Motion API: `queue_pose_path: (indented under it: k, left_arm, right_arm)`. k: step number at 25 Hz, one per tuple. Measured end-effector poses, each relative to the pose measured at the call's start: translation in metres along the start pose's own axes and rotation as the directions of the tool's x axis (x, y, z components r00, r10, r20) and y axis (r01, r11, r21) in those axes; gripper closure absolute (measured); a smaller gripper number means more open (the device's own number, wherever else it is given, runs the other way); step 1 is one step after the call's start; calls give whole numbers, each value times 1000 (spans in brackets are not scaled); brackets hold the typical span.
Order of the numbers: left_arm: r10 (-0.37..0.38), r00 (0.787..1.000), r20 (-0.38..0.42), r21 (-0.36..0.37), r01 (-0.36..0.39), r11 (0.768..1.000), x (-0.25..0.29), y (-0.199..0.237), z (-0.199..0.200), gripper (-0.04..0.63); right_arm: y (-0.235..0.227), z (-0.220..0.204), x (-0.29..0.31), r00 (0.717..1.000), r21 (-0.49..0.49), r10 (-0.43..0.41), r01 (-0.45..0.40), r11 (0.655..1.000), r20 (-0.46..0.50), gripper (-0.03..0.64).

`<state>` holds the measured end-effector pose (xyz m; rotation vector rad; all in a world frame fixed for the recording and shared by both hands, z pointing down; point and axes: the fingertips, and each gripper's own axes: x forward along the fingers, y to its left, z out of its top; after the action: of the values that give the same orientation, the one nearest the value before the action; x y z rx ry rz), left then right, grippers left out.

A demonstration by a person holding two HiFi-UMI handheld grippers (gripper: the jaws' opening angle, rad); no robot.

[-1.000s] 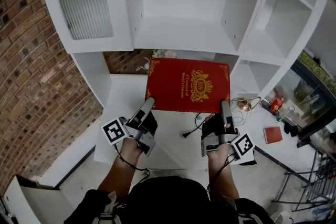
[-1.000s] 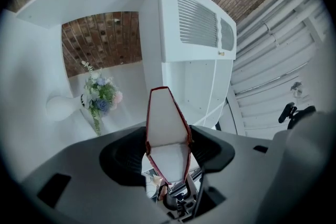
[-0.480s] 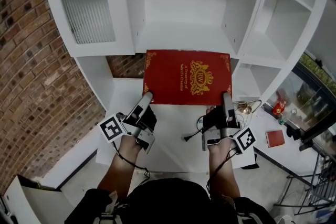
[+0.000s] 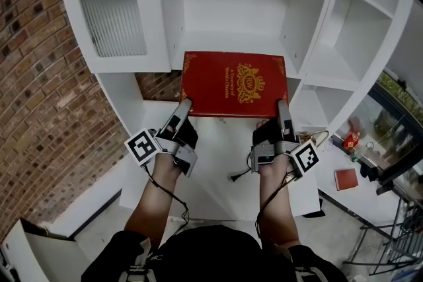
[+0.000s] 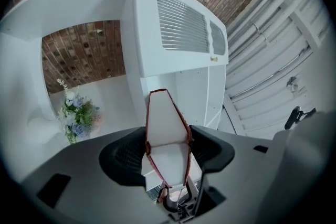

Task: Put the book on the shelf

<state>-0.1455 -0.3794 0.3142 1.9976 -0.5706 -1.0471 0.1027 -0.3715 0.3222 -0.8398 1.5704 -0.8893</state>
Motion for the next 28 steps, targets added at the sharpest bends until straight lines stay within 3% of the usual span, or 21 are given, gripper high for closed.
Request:
queue_pose_path:
  k: [11, 17, 19, 21, 23, 25, 28]
  left_arm:
    - [0, 1000, 23, 57, -2, 998, 31, 4, 17, 325]
    - [16, 999, 36, 155, -22, 988, 47, 5, 23, 321]
    - [59, 997, 42, 261, -68, 963, 51, 11, 30, 319]
    - [108, 993, 41, 411, -115, 905, 54, 17, 40, 320]
    - [129, 991, 41, 483, -132, 866, 60, 19, 44, 321]
    - [135, 990, 43, 515, -138, 846, 67, 19, 47, 321]
    - [135, 990, 51, 553, -141, 821, 75, 18, 54, 321]
  right_arm:
    - [-6, 7, 40, 1000, -39, -15, 15, 999, 4, 348]
    - [-7, 14, 62, 1000, -84, -1, 3, 996, 20, 348]
    - [-7, 15, 70, 1000, -108, 3, 0, 994, 23, 348]
    - [-7, 17, 78, 1000, -146, 1, 3, 989, 28, 343]
    - [-8, 21, 86, 999, -225, -11, 20, 974, 39, 328]
    - [-7, 27, 92, 998, -349, -26, 43, 936, 53, 312]
    - [3, 32, 99, 996, -558, -34, 72, 827, 77, 293]
